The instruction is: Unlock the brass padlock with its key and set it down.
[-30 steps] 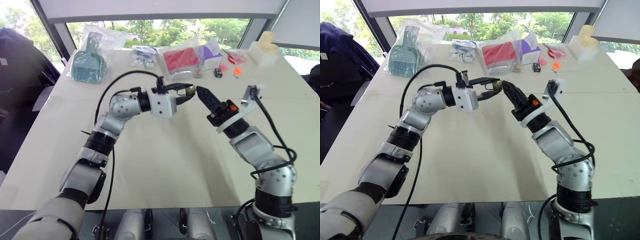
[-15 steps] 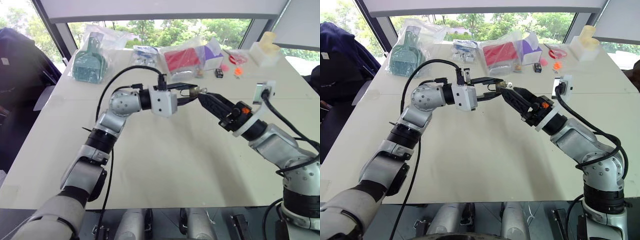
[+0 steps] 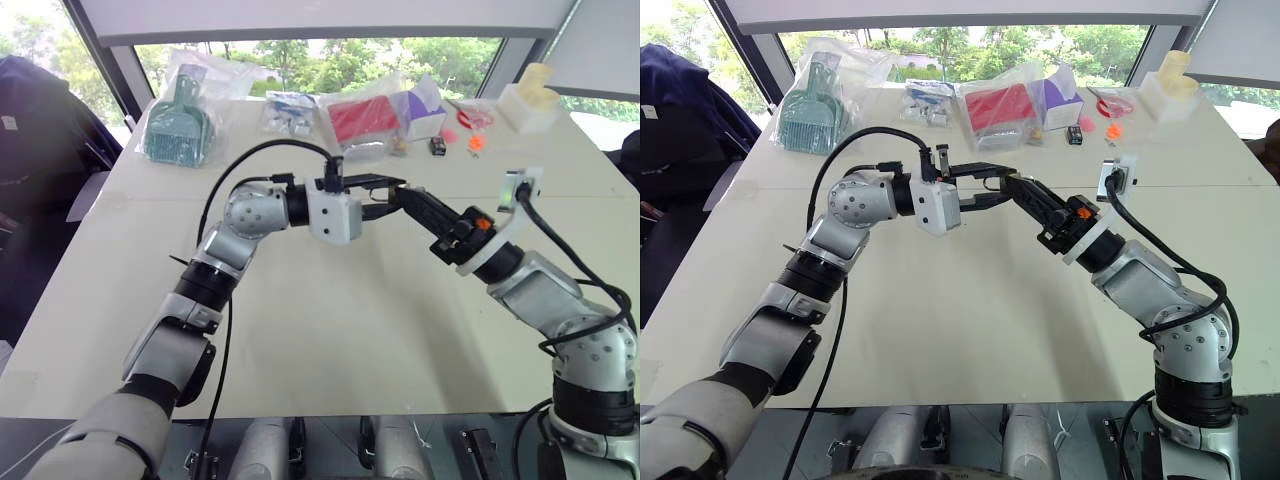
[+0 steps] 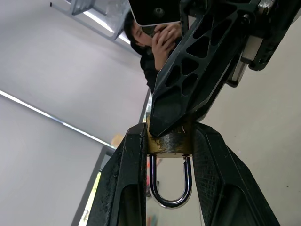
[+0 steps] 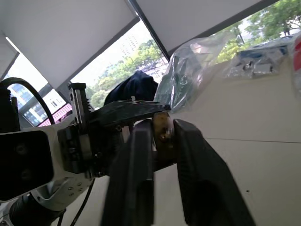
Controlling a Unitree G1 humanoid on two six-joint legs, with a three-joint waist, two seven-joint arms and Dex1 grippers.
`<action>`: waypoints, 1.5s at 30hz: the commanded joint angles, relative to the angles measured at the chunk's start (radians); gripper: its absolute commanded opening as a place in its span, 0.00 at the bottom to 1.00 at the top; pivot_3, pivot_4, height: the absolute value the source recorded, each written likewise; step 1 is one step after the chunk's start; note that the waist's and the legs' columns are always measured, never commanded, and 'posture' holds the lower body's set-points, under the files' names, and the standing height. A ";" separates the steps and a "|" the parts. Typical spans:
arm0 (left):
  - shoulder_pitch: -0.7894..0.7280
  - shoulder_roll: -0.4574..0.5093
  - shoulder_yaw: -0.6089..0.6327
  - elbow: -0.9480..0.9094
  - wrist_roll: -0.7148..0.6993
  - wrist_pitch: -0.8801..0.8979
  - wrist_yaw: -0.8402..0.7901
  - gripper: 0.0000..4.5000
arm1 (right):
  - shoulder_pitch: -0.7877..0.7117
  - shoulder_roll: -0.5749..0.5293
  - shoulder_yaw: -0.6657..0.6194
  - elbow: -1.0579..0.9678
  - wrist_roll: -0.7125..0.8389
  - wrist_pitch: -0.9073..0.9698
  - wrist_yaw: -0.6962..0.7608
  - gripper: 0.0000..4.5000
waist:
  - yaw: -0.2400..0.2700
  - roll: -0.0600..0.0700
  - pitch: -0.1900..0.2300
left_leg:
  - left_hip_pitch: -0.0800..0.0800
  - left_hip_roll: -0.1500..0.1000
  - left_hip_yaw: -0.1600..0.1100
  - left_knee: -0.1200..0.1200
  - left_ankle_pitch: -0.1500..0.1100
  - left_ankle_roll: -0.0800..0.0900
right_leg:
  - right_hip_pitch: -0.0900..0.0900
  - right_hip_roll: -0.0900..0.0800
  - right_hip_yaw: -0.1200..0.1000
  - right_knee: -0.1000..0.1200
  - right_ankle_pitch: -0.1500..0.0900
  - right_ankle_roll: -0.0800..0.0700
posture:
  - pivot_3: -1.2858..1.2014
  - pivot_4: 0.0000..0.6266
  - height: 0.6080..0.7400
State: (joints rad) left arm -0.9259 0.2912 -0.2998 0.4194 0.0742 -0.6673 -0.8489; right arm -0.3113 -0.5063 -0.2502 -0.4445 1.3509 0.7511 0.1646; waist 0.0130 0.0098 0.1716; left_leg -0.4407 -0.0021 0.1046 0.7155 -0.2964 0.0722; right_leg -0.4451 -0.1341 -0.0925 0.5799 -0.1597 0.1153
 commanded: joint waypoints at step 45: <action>-0.078 -0.024 0.097 0.048 -0.218 0.496 -0.184 1.00 | 0.014 -0.006 0.012 -0.050 -0.036 0.028 0.025 0.00 | 0.000 0.000 0.000 | 0.000 0.000 0.000 0.000 0.000 0.000 | 0.000 0.000 0.000 0.000 0.000 0.000 | 0.52 0.24 0.96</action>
State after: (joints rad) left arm -0.9704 0.2693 -0.2194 0.4718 -0.1504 -0.1456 -1.0400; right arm -0.2944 -0.5185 -0.2315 -0.4511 1.2934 0.7830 0.1907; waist 0.0125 0.0097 0.1716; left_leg -0.4407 -0.0023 0.1041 0.7156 -0.2963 0.0721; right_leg -0.4448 -0.1338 -0.0926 0.5796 -0.1598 0.1152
